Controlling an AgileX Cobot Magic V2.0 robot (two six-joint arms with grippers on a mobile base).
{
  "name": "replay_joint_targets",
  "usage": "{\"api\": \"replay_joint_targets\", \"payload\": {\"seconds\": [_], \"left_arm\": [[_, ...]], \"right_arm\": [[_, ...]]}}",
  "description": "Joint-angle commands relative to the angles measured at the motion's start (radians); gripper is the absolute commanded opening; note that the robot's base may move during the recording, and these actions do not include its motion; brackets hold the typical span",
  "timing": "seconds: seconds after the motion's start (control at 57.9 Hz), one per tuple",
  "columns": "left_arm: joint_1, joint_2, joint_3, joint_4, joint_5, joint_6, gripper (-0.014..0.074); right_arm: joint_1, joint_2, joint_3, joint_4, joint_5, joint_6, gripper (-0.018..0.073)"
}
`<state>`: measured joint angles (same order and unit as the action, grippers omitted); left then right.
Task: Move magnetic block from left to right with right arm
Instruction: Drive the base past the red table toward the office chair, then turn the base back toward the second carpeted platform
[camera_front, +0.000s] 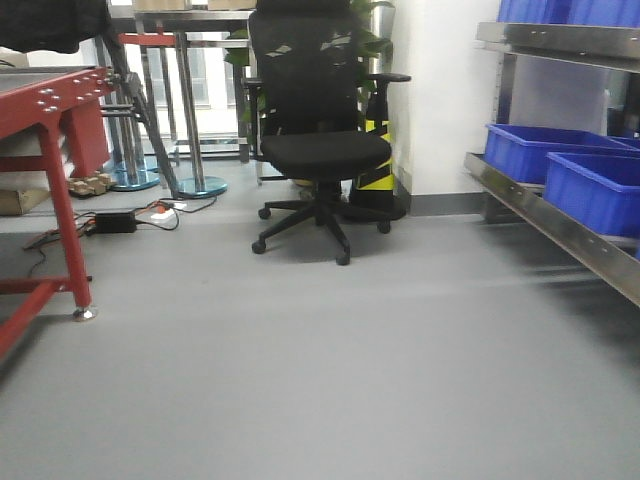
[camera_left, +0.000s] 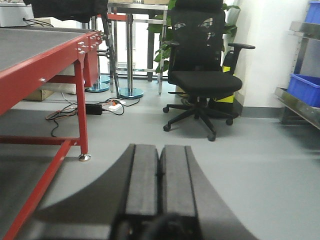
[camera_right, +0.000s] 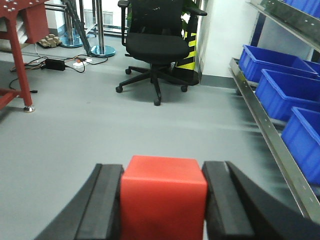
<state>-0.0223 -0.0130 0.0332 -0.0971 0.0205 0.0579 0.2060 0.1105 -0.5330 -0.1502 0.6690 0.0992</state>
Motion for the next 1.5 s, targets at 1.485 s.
{"api": "replay_joint_targets", "payload": {"seconds": [1.485], "left_arm": [[-0.002,-0.008,0.008,-0.005,-0.081,-0.006,-0.0126]], "right_arm": [[-0.001,0.017,-0.025,-0.017,-0.091,-0.008,0.0218]]}}
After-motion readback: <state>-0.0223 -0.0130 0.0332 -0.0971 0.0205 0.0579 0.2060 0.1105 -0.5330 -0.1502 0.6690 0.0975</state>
